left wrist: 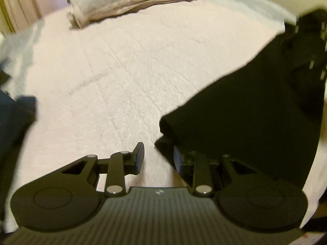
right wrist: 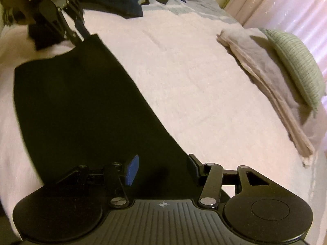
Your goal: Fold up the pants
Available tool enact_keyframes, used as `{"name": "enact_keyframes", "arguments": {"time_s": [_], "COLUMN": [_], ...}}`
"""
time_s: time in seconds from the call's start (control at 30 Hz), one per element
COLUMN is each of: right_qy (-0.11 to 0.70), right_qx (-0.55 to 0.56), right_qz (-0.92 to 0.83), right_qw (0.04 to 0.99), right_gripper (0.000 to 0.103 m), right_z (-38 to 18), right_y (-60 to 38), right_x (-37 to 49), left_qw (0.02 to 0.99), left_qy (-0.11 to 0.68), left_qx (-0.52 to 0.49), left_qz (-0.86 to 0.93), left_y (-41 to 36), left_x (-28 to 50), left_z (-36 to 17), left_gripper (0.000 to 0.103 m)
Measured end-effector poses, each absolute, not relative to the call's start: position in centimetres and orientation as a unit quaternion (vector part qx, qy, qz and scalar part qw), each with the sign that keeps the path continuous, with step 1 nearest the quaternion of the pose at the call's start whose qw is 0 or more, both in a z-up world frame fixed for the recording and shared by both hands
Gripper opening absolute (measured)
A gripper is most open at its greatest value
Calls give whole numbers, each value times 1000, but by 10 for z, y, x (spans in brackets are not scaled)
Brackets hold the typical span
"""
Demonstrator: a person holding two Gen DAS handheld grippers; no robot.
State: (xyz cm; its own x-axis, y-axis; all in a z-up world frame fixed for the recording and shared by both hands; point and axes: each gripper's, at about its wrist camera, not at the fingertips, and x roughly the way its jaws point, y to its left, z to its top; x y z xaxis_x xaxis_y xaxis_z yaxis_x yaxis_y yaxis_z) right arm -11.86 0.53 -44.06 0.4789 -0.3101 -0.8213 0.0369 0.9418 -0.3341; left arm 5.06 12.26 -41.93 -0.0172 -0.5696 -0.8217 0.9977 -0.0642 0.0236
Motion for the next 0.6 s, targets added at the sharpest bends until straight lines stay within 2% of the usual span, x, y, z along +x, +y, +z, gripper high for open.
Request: {"name": "enact_keyframes", "arguments": {"time_s": [0.03,0.1,0.2,0.27,0.3,0.4,0.6], "right_qy": [502,508,515,521,524,541,541], "right_qx": [-134,-131,-116,-94,-86,-70,-11], "right_qz": [-104,-105,-114,-123,-127,-136,-168], "right_qw": [848,845,842,840,838,827,824], "right_gripper": [48,48,48,48,48,48,48], "right_z": [-444,-450,-454,-456,-458,-468,-477], "right_y": [4,0,-12,-16,-12,-11,-14], "right_x": [-112,-104,-102,-105,-110,-118,-134], "left_qw": [605,599,592,597,606,630,606], "left_qy": [320,352,372,379,374,364,336], "left_qx": [341,339,340,342,350,352,324], "left_qz": [-644,-634,-629,-619,-608,-588,-644], "left_y": [117,105,101,104,106,113,89], "left_x": [58,71,79,84,88,101,71], "left_z": [-424,-438,-442,-437,-433,-414,-378], "left_gripper": [28,39,43,43,37,33,33]}}
